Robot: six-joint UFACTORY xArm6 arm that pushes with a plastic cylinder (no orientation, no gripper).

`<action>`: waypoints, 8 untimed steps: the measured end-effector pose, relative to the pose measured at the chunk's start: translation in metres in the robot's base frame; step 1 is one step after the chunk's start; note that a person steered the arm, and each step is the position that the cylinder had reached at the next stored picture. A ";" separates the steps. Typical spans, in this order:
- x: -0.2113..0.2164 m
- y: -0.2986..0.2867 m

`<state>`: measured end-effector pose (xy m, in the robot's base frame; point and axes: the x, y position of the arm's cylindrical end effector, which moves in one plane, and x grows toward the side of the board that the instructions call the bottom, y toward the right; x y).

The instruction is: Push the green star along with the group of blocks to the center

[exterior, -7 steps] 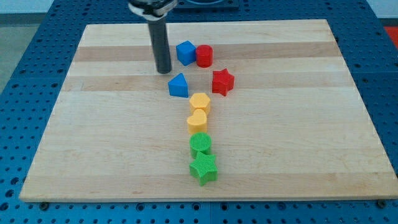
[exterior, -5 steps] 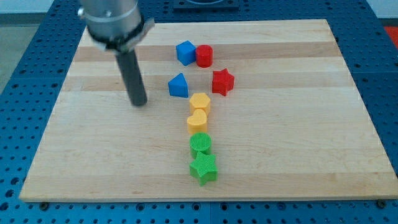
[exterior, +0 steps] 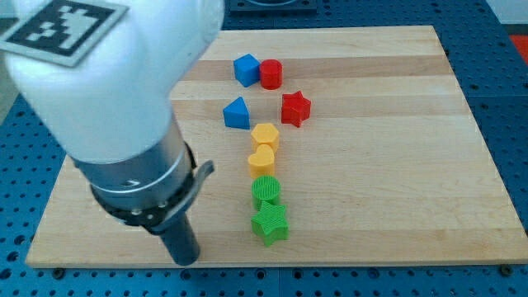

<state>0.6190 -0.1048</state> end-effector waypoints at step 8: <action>-0.020 0.096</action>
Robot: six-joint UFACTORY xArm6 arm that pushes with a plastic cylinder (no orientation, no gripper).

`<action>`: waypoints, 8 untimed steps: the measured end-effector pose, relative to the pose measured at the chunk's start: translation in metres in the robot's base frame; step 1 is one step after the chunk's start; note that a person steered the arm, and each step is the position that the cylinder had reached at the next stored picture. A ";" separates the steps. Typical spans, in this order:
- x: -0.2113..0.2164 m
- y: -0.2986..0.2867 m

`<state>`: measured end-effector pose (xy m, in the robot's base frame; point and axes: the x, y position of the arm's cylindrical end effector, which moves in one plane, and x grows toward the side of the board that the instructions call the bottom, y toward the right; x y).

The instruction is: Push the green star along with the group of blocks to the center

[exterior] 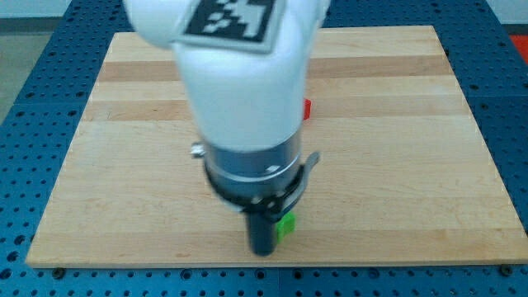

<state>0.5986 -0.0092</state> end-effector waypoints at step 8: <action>-0.066 0.062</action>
<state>0.5321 0.0524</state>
